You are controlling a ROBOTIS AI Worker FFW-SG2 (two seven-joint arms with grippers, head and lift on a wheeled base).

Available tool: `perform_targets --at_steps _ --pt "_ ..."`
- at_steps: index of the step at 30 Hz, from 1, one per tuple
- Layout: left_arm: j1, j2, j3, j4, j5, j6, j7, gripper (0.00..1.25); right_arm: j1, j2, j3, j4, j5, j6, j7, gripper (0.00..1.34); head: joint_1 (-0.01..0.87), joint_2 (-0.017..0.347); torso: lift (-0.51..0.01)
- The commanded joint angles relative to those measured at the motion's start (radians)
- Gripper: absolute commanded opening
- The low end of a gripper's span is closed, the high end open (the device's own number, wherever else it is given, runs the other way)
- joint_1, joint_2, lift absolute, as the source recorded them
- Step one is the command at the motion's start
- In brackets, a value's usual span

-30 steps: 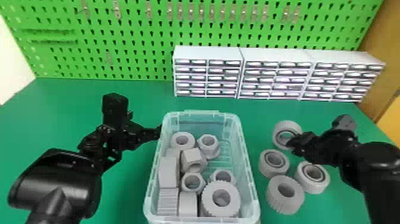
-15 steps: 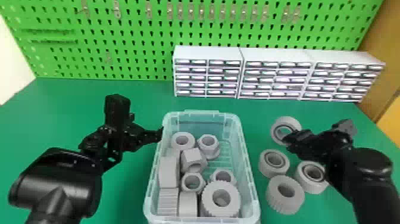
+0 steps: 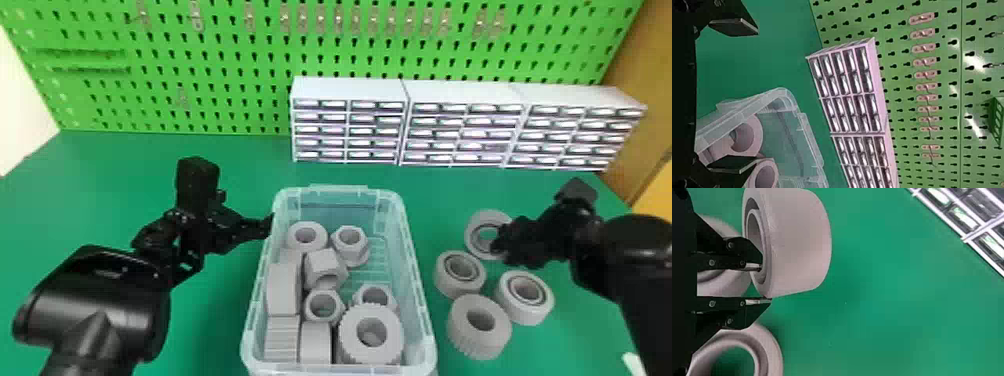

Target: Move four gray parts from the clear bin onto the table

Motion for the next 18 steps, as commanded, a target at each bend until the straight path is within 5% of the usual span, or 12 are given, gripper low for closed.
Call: perform_targets --at_steps 1,6,14,18 --pt "-0.005 0.001 0.001 0.000 -0.006 0.009 -0.006 1.12 -0.046 0.004 -0.038 0.032 0.092 0.107 -0.006 0.33 0.686 0.026 -0.050" --pt "-0.007 0.001 0.001 0.000 -0.013 0.015 -0.015 1.12 -0.049 0.034 -0.073 0.035 0.153 0.121 -0.008 0.33 0.686 0.026 -0.050" --pt "-0.010 0.001 0.001 0.002 -0.016 0.021 -0.024 1.12 -0.045 0.038 -0.069 0.036 0.159 0.107 -0.008 0.36 0.686 0.026 -0.050" --pt "-0.011 0.001 0.001 0.002 -0.021 0.026 -0.034 1.12 -0.032 0.046 -0.056 0.023 0.173 0.055 -0.008 0.90 0.686 0.026 -0.050"
